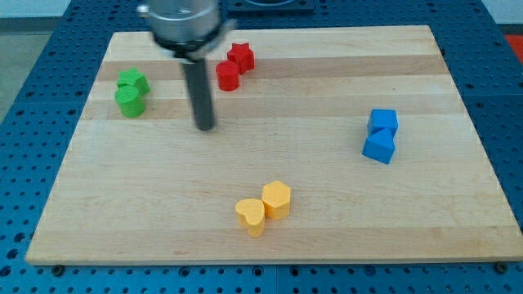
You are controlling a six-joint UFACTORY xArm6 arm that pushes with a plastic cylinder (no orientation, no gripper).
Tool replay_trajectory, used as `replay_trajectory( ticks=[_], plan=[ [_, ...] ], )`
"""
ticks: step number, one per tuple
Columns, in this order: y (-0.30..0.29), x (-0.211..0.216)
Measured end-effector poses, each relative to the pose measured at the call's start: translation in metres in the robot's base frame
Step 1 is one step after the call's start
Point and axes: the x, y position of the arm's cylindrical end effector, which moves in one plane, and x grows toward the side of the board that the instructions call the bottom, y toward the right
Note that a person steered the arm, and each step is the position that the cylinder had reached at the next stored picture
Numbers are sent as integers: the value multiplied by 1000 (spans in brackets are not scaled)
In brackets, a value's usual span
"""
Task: Push the green circle below the red circle
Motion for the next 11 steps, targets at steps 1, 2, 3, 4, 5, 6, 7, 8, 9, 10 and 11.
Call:
replay_trajectory(
  ticks=[1,2,3,4,5,6,7,8,9,10,11],
  plan=[
    [-71,48],
    [-165,72],
    [-169,71],
    [-170,63],
    [-170,11],
    [-170,-45],
    [-152,-57],
    [-57,-56],
    [-3,-56],
    [-22,-37],
    [-36,-10]
  ],
)
